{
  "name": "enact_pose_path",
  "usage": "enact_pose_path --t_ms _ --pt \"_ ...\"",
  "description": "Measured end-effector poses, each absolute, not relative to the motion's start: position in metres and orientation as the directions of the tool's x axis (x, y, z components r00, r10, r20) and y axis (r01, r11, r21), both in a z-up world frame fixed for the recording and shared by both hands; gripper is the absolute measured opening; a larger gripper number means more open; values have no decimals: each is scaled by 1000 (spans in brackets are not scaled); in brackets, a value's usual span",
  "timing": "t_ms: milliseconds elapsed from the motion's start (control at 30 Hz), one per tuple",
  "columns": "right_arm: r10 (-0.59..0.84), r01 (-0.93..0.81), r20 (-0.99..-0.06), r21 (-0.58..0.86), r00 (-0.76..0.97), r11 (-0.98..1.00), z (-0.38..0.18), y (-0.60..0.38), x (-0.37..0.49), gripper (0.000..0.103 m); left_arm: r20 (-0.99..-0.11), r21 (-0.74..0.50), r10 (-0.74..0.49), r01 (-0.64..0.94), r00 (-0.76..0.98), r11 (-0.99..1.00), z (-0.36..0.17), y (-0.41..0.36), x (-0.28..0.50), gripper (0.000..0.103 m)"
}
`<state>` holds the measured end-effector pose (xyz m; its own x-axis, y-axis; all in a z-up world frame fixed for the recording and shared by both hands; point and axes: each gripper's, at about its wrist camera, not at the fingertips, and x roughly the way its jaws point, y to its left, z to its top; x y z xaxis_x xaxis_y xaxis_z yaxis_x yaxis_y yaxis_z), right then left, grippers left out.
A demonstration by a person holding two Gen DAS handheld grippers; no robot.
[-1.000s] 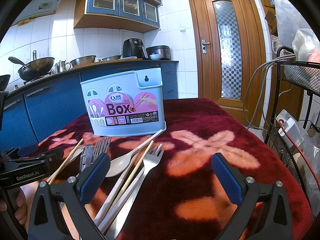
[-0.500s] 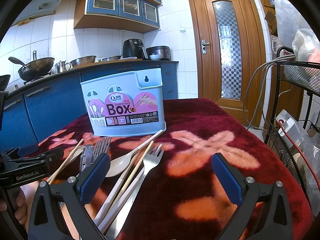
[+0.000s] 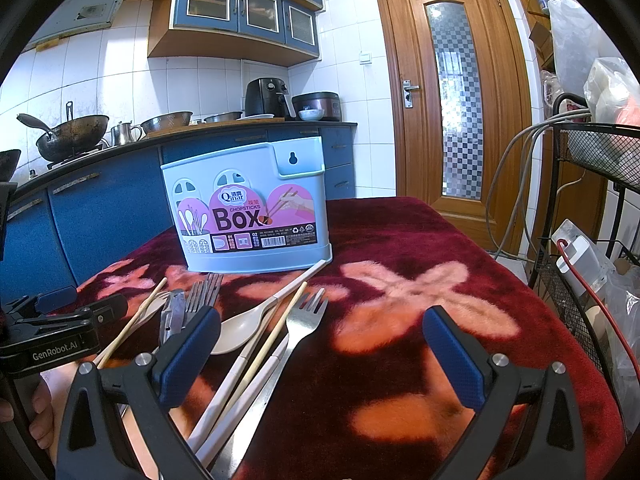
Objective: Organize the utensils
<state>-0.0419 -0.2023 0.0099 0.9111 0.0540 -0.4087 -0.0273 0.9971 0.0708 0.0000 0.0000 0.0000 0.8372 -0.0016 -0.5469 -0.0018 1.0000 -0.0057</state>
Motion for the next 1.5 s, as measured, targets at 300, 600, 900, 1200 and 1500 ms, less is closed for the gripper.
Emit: enact_pose_path --t_ms 300,600,900,1200,1500 --pt "48 -20 -427 69 903 997 11 -201 -41 103 -548 -9 -1 -5 837 1000 0 0 0 94" --pt "65 -31 -498 76 865 997 13 -206 -31 103 -595 -50 -31 2 803 999 2 7 8 94" --pt "97 -50 -602 95 793 994 14 -212 -19 101 -699 -9 -35 40 714 999 -3 5 25 92" --pt "139 -54 -700 141 701 988 9 -216 5 78 -751 -78 -118 90 649 993 -4 -2 46 67" --pt "164 -65 -763 158 626 985 0 -214 25 59 -785 -114 -160 114 598 987 -9 0 61 50"
